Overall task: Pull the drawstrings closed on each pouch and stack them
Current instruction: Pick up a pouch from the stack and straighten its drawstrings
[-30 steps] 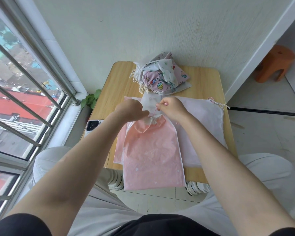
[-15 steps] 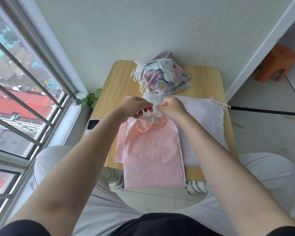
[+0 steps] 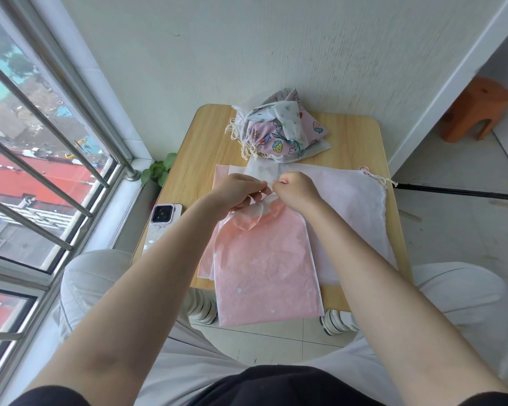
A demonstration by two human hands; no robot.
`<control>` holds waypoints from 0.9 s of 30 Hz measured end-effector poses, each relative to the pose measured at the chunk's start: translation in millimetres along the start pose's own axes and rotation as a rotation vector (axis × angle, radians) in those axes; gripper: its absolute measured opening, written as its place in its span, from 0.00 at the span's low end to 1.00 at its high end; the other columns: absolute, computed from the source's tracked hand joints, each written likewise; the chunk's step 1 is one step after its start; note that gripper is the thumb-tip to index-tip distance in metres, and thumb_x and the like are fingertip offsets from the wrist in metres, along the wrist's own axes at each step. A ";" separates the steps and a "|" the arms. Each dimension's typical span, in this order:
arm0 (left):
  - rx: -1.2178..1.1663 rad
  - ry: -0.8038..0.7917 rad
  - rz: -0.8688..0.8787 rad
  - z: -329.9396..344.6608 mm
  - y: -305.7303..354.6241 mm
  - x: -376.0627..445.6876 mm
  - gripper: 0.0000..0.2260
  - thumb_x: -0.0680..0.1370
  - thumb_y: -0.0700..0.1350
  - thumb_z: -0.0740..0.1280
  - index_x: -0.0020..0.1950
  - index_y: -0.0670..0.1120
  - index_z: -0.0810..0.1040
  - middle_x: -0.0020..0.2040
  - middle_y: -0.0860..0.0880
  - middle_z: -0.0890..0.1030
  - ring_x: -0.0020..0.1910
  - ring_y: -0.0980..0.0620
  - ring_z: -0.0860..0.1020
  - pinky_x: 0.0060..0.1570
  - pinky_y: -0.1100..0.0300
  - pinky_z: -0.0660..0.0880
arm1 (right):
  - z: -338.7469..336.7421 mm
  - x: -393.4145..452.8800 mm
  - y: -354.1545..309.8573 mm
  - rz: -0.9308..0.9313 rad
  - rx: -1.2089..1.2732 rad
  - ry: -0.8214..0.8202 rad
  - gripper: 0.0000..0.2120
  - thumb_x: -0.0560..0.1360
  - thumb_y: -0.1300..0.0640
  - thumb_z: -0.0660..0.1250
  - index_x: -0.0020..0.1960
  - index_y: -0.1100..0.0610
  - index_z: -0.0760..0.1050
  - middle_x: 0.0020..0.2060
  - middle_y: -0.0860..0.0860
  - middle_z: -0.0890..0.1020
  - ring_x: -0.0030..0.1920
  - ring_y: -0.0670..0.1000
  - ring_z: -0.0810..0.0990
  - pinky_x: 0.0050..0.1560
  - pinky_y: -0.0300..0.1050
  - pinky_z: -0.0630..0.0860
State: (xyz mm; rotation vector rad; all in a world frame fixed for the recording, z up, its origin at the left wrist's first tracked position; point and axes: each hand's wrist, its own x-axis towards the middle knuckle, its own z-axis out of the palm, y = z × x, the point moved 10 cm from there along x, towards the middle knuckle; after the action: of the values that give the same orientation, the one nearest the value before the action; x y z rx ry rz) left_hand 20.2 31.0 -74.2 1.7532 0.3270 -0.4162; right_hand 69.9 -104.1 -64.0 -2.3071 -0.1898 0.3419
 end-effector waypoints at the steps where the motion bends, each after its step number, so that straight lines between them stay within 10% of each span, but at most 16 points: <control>1: 0.017 0.047 -0.002 -3.5 -0.5 0.0 0.09 0.80 0.47 0.67 0.44 0.45 0.84 0.32 0.50 0.75 0.25 0.55 0.61 0.25 0.65 0.58 | -0.4 -0.4 1.2 0.005 -0.020 0.002 0.18 0.73 0.57 0.61 0.31 0.52 0.54 0.28 0.49 0.59 0.30 0.51 0.58 0.32 0.46 0.53; 8: 0.138 0.206 0.025 -16.1 2.7 2.1 0.11 0.75 0.52 0.72 0.42 0.45 0.85 0.27 0.52 0.72 0.19 0.59 0.63 0.25 0.67 0.63 | 1.4 -1.9 -4.6 -0.034 0.047 -0.027 0.17 0.73 0.54 0.63 0.32 0.53 0.57 0.29 0.49 0.60 0.31 0.50 0.59 0.33 0.45 0.55; 16: 0.227 0.026 0.037 7.6 9.4 -0.7 0.13 0.75 0.49 0.70 0.40 0.40 0.79 0.25 0.54 0.69 0.24 0.56 0.66 0.26 0.66 0.64 | 1.7 -0.2 -26.1 0.074 0.483 -0.210 0.07 0.74 0.58 0.65 0.37 0.56 0.72 0.23 0.47 0.65 0.23 0.46 0.60 0.28 0.40 0.56; 22: 0.076 -0.051 0.059 10.0 8.9 -0.7 0.15 0.82 0.48 0.61 0.54 0.41 0.84 0.24 0.55 0.64 0.23 0.58 0.61 0.23 0.67 0.58 | -17.8 4.6 -38.7 -0.088 0.623 -0.075 0.26 0.76 0.63 0.65 0.68 0.41 0.68 0.56 0.49 0.77 0.55 0.42 0.76 0.48 0.32 0.70; 27: -0.141 -0.078 -0.109 8.7 -1.1 3.1 0.12 0.80 0.46 0.57 0.43 0.44 0.77 0.26 0.51 0.71 0.20 0.56 0.58 0.22 0.64 0.51 | 5.1 -5.1 -17.1 -0.063 0.524 -0.172 0.12 0.71 0.67 0.72 0.53 0.59 0.82 0.48 0.56 0.85 0.50 0.49 0.83 0.55 0.41 0.78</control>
State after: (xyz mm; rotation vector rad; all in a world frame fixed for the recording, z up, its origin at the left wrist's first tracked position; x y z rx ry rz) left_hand 21.6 22.8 -78.2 1.5820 0.3874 -0.5261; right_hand 63.0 -90.1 -54.0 -1.7523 -0.2272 0.4939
